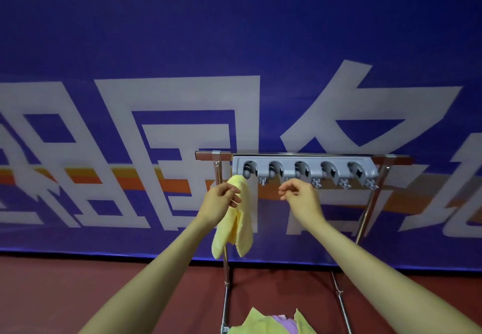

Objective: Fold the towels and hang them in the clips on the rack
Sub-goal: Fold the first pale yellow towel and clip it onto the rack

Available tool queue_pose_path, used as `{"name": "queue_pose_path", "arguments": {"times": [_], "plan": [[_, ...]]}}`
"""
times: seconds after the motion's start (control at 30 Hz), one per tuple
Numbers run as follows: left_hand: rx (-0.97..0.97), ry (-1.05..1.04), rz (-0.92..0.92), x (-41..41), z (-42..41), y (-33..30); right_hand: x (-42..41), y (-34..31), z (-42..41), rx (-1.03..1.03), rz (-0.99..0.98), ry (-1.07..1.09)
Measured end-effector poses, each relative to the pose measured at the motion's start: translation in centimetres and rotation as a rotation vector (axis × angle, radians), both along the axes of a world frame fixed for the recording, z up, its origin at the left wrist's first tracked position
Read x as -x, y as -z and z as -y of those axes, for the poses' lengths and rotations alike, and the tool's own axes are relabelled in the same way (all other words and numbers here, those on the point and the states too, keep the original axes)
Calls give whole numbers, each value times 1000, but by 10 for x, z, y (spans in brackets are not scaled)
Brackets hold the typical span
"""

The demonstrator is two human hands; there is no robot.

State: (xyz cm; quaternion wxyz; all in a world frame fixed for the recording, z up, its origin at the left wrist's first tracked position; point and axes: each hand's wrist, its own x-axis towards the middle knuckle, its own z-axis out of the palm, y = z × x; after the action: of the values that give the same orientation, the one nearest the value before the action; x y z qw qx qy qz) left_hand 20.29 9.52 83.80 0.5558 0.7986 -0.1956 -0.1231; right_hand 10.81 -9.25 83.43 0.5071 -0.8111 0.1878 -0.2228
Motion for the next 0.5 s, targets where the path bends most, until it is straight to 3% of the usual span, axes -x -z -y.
{"name": "queue_pose_path", "arguments": {"times": [0.5], "plan": [[102, -63, -124, 159, 61, 19, 152, 10, 67, -17, 14, 0]]}}
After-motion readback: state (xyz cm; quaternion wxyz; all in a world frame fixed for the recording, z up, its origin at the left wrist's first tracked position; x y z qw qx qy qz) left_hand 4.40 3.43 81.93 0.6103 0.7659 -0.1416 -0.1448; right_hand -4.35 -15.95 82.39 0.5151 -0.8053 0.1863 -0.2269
